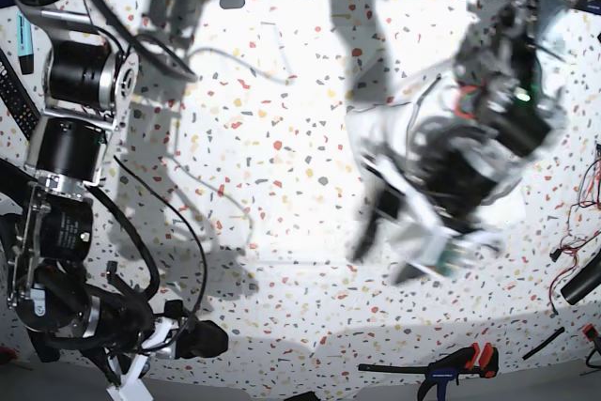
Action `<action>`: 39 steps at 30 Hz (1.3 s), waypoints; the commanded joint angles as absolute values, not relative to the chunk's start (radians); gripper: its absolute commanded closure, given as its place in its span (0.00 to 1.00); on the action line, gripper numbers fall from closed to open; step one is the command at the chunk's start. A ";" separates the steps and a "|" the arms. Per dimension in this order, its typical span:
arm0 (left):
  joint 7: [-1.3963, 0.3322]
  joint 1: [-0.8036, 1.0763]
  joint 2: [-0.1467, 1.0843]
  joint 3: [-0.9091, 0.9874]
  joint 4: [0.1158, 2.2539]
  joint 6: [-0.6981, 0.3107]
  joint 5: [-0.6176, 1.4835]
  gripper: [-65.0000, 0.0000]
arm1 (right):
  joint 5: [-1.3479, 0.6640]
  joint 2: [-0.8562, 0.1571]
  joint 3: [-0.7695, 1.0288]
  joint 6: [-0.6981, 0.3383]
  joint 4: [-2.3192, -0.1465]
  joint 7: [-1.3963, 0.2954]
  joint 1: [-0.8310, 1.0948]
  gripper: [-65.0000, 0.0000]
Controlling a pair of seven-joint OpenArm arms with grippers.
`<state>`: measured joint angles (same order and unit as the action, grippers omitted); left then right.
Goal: Fold the T-shirt properly
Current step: 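Lower the shirt onto the table near the left gripper and release, then pinch the shirt with the left gripper and pull it flat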
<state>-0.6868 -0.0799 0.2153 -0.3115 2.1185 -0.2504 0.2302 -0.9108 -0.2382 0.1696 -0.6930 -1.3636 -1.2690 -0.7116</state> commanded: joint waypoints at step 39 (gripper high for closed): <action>-0.349 -0.033 0.449 -0.439 1.557 -0.027 -0.019 0.50 | -0.935 -0.243 0.170 -0.698 -1.379 -1.228 -0.617 0.66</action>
